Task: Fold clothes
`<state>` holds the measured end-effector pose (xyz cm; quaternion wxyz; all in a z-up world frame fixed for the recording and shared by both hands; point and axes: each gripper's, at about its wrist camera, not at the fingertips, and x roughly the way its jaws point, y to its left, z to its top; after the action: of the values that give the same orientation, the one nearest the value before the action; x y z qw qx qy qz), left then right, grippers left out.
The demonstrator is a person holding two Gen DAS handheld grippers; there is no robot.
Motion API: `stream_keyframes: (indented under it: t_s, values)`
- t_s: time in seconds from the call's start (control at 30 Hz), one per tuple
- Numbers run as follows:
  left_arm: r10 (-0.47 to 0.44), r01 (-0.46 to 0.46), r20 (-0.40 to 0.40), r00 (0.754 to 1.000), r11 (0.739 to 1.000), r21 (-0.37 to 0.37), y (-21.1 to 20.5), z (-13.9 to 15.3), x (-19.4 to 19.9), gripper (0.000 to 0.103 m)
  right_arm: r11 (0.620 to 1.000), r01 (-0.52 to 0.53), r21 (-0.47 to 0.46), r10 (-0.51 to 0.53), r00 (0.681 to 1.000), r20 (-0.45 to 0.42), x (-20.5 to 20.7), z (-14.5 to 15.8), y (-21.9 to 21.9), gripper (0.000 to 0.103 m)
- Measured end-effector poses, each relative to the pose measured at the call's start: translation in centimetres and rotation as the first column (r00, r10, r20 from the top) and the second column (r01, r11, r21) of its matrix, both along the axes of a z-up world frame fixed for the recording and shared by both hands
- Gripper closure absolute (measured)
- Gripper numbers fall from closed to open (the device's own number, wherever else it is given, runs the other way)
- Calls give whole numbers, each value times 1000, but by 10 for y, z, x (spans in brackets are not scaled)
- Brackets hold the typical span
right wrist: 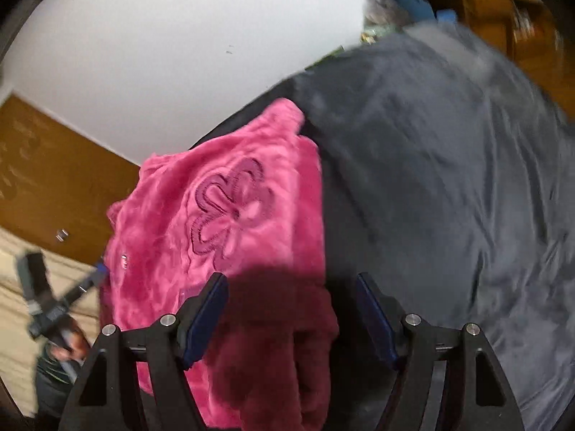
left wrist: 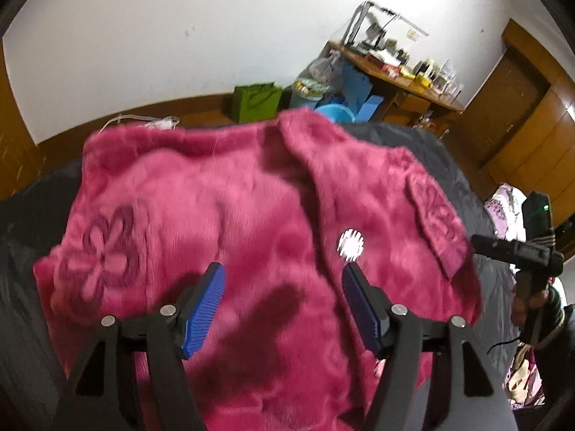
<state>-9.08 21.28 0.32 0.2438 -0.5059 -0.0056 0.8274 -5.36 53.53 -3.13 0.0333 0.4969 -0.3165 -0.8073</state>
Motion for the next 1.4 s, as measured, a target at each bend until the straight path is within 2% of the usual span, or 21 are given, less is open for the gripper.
stream_keyframes:
  t_s: [0.23,0.7,0.87,1.07,1.23,1.4]
  values:
    - [58,-57,34,998,998,-25,-6,-12,6,32,993,-20,-114,21,1000,12,-16,-25,1,29]
    - [119,-116,60,991,992,-57,-7,-34,1,29,986,-105,-130,107,994,15,-53,-33,-13,28]
    - [130,-127,63,989,990,-55,0,-40,1,24,968,-151,-201,156,988,8,-58,-38,-19,28]
    - [136,-132,52,989,989,-65,5,-42,5,23,956,-190,-223,191,981,-17,-65,-39,-22,29]
    - [168,-164,55,984,984,-71,8,-31,10,23,961,-208,-184,211,978,-3,-70,-39,-26,48]
    - [153,-153,-14,988,988,5,17,6,38,23,959,-205,-198,206,978,-14,-70,-41,-20,49]
